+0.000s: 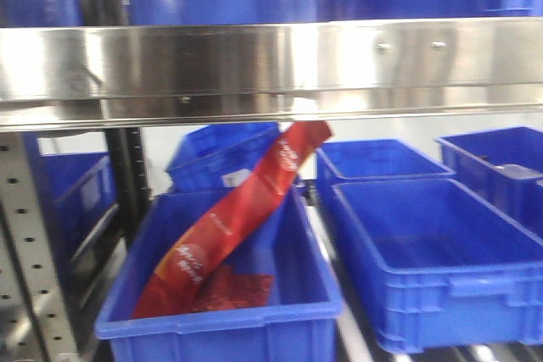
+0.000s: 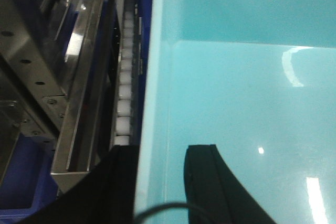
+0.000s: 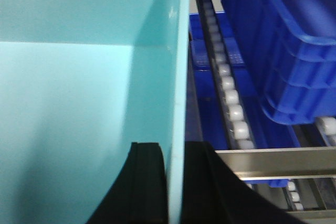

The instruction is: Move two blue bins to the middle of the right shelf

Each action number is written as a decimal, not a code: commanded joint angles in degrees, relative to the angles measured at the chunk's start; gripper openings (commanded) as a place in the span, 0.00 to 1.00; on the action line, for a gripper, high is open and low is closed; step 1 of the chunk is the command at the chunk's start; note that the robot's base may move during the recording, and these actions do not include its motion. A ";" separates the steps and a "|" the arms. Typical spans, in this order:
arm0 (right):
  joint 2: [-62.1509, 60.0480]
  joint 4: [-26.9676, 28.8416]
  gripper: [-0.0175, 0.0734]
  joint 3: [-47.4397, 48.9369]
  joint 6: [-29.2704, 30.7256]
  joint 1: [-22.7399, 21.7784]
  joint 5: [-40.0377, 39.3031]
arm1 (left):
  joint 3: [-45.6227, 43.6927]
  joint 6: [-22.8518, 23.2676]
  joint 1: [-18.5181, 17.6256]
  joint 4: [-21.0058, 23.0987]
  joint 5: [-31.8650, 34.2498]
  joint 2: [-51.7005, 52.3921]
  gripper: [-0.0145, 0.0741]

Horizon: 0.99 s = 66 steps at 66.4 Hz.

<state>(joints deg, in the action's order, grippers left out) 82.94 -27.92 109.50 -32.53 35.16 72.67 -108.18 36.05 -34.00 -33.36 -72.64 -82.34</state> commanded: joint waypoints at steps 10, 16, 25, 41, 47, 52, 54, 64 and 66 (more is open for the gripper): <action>-0.83 -3.72 0.01 0.83 0.48 -0.15 -2.70 | -0.83 -1.56 -0.54 -1.47 2.67 1.40 0.04; -0.83 -3.72 0.01 0.83 0.48 -0.15 -2.70 | -0.83 -1.56 -0.54 -1.47 2.67 1.40 0.04; -0.83 -3.72 0.01 0.83 0.48 -0.15 -2.70 | -0.83 -1.56 -0.54 -1.47 2.67 1.40 0.04; -0.83 -3.72 0.01 0.83 0.48 -0.15 -2.70 | -0.83 -1.56 -0.54 -1.47 2.67 1.40 0.04; -0.83 -3.72 0.01 0.83 0.48 -0.15 -2.70 | -0.83 -1.56 -0.54 -1.47 2.67 1.40 0.04; -0.83 -3.72 0.01 0.83 0.48 -0.15 -2.70 | -0.83 -1.56 -0.54 -1.47 2.67 1.40 0.04; -0.83 -3.72 0.01 0.83 0.48 -0.15 -2.70 | -0.83 -1.56 -0.54 -1.47 2.67 1.40 0.04; -0.83 -3.72 0.01 0.83 0.48 -0.15 -2.70 | -0.83 -1.56 -0.54 -1.47 2.67 1.40 0.04; -0.83 -3.72 0.01 0.83 0.48 -0.15 -2.70 | -0.83 -1.56 -0.54 -1.47 2.67 1.40 0.04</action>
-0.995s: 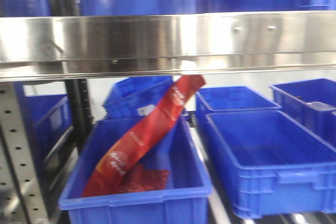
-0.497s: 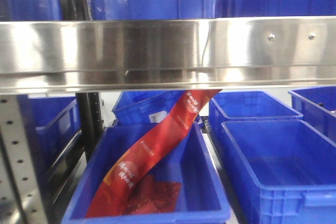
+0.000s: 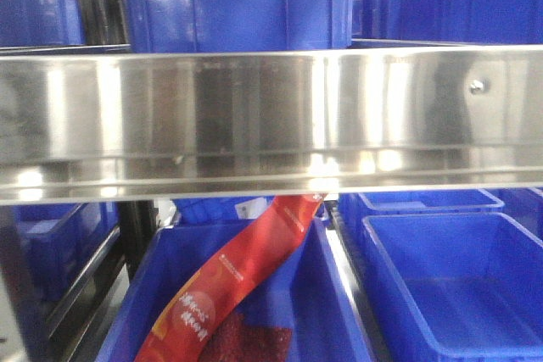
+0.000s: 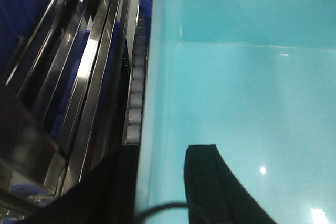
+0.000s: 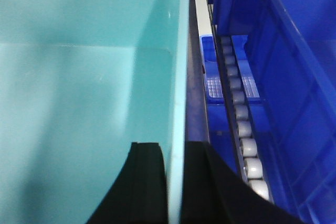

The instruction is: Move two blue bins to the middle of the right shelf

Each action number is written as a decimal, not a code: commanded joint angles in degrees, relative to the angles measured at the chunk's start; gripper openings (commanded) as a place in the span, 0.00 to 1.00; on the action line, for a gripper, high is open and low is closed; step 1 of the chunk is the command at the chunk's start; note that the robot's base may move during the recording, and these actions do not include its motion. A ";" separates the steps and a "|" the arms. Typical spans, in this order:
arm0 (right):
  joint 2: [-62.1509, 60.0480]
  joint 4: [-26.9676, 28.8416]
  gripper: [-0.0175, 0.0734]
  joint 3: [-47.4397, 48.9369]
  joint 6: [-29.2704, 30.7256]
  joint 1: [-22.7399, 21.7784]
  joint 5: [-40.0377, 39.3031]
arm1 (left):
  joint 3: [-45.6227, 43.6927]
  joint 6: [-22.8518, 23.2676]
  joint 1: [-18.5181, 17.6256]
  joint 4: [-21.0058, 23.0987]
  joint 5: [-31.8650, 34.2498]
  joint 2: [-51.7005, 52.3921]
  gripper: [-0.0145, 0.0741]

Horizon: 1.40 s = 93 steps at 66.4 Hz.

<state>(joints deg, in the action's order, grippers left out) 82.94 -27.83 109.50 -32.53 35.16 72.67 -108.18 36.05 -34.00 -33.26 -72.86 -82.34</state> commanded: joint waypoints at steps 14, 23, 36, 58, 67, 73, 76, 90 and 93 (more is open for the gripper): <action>-0.83 -3.81 0.01 0.83 0.48 -0.15 -2.70 | -0.83 -1.56 -0.54 -1.57 2.90 1.40 0.04; -0.83 -3.81 0.01 0.83 0.48 -0.15 -2.70 | -0.83 -1.56 -0.54 -1.57 2.90 1.40 0.04; -0.83 -3.81 0.01 0.83 0.48 -0.15 -2.70 | -0.83 -1.56 -0.54 -1.57 2.90 1.40 0.04; -0.83 -3.81 0.01 0.83 0.48 -0.15 -2.70 | -0.83 -1.56 -0.54 -1.57 2.90 1.40 0.04; -0.83 -3.81 0.01 0.83 0.48 -0.15 -2.70 | -0.83 -1.56 -0.54 -1.72 2.90 1.40 0.04; -0.83 -3.81 0.01 0.83 0.48 -0.15 -2.70 | -0.83 -1.56 -0.54 -1.86 2.90 1.40 0.04; -0.83 -3.81 0.01 0.83 0.48 -0.15 -3.75 | -0.83 -1.56 -0.54 -1.86 2.90 1.40 0.04; -0.60 -2.98 0.01 0.83 0.48 -0.15 -5.72 | -0.83 -1.56 -0.54 -1.11 2.90 1.40 0.04; -0.38 -1.62 0.01 0.83 0.48 -0.15 -5.31 | -0.83 -1.56 -0.54 -0.25 2.90 1.40 0.04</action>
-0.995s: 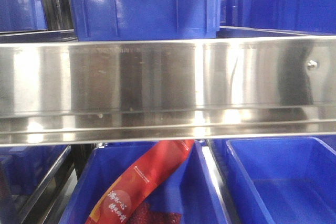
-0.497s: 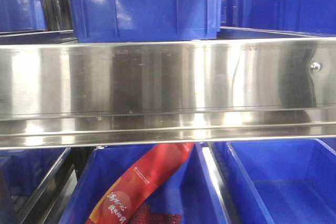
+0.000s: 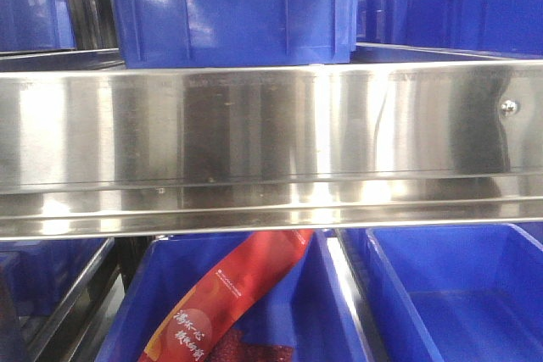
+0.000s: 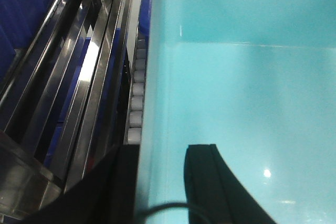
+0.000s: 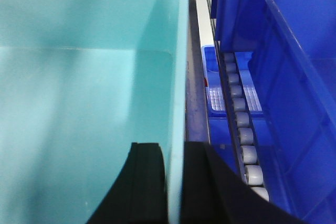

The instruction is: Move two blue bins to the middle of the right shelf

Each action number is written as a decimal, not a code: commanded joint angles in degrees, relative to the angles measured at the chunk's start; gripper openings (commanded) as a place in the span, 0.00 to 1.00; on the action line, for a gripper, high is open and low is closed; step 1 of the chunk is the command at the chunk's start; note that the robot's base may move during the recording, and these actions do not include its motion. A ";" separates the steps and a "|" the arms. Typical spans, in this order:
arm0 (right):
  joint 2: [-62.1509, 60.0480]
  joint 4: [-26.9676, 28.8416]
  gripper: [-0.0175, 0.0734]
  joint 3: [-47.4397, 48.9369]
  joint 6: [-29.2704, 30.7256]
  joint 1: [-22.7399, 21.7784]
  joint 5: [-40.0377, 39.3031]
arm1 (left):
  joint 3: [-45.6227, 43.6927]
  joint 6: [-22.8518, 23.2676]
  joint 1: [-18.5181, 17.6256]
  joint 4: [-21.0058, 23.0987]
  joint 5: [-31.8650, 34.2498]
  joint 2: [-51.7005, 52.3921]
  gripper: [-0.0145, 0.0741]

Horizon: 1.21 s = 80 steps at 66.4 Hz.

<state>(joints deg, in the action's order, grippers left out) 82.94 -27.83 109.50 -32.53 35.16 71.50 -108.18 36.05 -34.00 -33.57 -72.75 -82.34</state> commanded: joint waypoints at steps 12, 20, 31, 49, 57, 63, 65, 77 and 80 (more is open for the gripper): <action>3.34 4.21 0.01 0.72 0.05 -1.61 -3.43 | -0.83 -1.56 1.99 4.72 2.79 -1.91 0.04; 7.07 6.35 0.01 0.72 0.05 -3.49 -3.43 | -0.83 -3.74 6.41 11.78 2.79 -4.91 0.04; 11.23 11.97 0.01 0.72 0.05 -7.54 -4.07 | 1.46 -6.27 10.73 16.97 2.79 -8.80 0.04; 17.36 13.69 0.01 0.72 1.76 -9.38 -6.36 | 3.45 -6.68 11.02 16.97 3.42 -15.07 0.04; 19.14 13.69 0.01 0.72 1.81 -9.38 -6.20 | 3.45 -6.68 11.02 16.77 3.29 -17.51 0.04; 19.77 13.69 0.01 0.72 1.81 -9.38 -6.41 | 3.45 -6.68 11.02 16.77 3.72 -17.63 0.04; 20.03 13.69 0.01 0.72 1.81 -9.38 -6.41 | 3.45 -6.68 11.02 16.77 3.88 -17.72 0.04; 20.12 13.69 0.20 0.72 1.81 -9.38 -6.86 | 3.45 -6.95 11.02 15.17 3.85 -17.72 0.09; 20.17 13.69 0.31 0.72 1.81 -9.38 -6.86 | 3.45 -6.95 11.02 14.85 3.85 -17.72 0.17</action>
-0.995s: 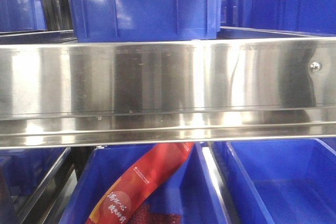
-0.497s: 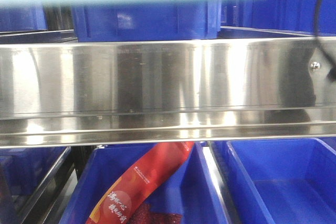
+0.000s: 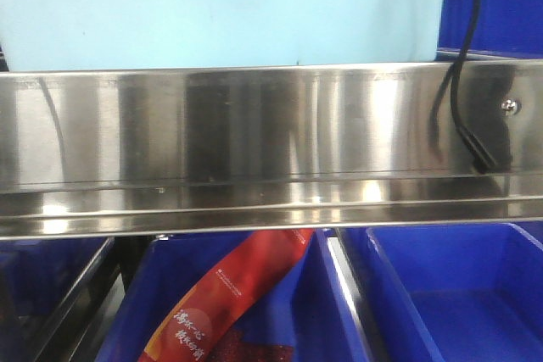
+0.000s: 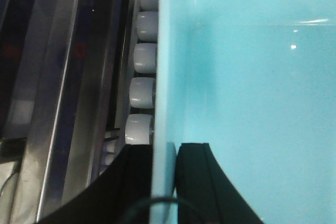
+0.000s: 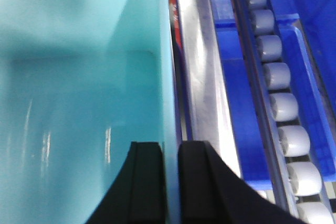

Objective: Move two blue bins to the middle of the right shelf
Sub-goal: 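Lower the light-blue bin onto the upper shelf with both grippers, then open both grippers and release the light-blue bin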

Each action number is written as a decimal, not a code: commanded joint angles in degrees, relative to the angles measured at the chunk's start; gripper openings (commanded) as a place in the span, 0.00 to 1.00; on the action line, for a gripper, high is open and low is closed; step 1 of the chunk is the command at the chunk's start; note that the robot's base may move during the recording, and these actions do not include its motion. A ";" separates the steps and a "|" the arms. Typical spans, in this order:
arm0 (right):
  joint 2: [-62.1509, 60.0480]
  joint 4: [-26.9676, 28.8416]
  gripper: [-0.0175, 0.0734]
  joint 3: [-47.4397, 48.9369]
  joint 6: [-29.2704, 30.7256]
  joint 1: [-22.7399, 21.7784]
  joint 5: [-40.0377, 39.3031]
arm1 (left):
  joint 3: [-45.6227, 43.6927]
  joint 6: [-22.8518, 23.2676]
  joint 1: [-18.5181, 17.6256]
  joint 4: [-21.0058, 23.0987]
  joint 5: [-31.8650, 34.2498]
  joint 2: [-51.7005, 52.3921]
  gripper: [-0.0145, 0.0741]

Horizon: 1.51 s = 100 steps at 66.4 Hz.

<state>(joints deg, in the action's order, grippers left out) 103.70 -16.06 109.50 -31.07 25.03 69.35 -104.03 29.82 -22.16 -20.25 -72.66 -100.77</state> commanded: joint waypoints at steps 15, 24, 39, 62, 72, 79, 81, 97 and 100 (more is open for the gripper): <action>-0.58 -1.72 0.49 0.72 0.34 0.75 -0.63 | -0.82 -0.72 -0.82 -2.51 2.69 0.72 0.68; -0.80 -4.29 0.49 1.00 0.34 0.75 0.08 | -0.82 -0.26 -0.82 -4.38 2.69 0.72 0.75; -2.26 -4.29 0.49 3.03 0.34 0.75 0.20 | -2.95 0.19 -0.82 -3.99 2.69 1.33 0.70; -6.68 -1.20 0.15 4.67 3.11 0.99 0.62 | -6.82 -0.23 -0.82 2.63 2.69 6.09 0.23; -9.06 -0.22 0.01 3.66 5.29 0.99 0.62 | -6.38 -2.82 -0.82 6.88 2.69 7.99 0.04; -12.67 -0.22 0.01 -1.05 6.12 1.46 -3.79 | -3.20 -2.82 -0.82 7.17 4.98 10.92 0.04; -14.13 -0.22 0.01 -3.29 6.12 1.44 -6.05 | -1.48 -2.82 -0.82 7.30 6.90 12.17 0.04; -25.14 -0.65 0.01 -20.88 6.12 1.44 -24.95 | 17.25 -2.82 -0.82 8.60 28.55 25.52 0.04; -26.96 -0.89 0.01 -24.19 6.12 1.44 -28.50 | 21.46 -3.13 -0.82 8.47 32.36 27.92 0.04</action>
<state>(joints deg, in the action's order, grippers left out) 80.36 -15.95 90.09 -25.41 26.37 48.07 -88.75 27.15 -22.80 -12.02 -48.95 -77.67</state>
